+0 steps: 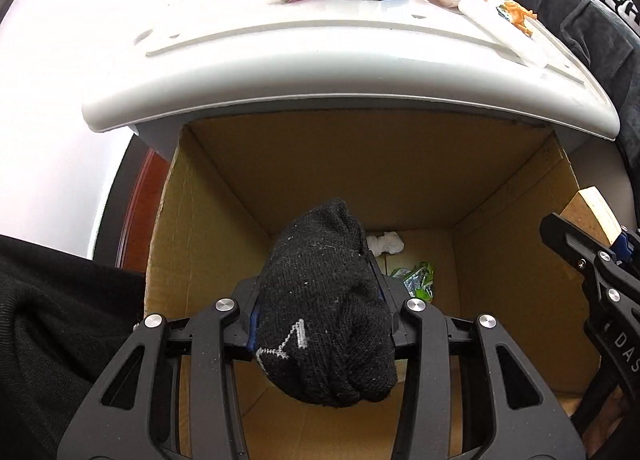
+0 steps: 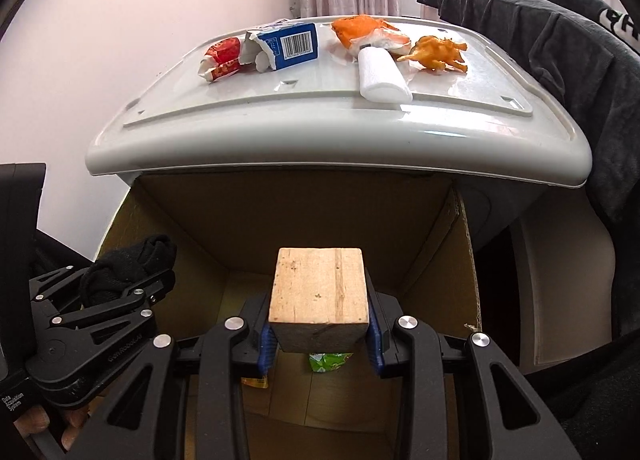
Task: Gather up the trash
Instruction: 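Carry sock and block over the box and open both grippers, then grasp the white foam tube with the right gripper while left gripper grasps the blue-white milk carton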
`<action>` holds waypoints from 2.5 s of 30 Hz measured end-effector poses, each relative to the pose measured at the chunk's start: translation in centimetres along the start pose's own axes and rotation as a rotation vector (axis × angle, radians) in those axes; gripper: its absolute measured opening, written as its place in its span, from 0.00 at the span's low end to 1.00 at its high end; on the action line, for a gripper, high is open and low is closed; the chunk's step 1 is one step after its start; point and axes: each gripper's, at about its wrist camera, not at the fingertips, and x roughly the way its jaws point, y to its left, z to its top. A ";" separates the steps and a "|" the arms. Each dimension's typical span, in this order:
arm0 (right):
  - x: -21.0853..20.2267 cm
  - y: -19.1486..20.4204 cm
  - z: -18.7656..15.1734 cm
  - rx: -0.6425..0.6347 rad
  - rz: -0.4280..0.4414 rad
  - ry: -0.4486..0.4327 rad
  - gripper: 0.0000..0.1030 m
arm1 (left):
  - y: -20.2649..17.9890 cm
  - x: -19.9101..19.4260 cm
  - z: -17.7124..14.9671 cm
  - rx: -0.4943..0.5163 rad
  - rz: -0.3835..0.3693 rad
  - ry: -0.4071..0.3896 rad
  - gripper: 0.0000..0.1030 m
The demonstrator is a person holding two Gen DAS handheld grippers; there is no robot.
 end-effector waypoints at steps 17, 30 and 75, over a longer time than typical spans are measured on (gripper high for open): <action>-0.9 -1.7 0.4 0.087 -0.004 -0.042 0.65 | -0.3 -0.5 -0.1 0.002 0.057 -0.030 0.78; -1.4 -2.6 2.1 0.117 -0.015 -0.061 0.65 | 0.4 -0.3 0.3 -0.046 0.054 -0.034 0.78; 5.5 -6.3 15.1 0.084 -0.076 -0.093 0.20 | 1.1 -2.8 2.3 -0.050 -0.090 -0.110 0.78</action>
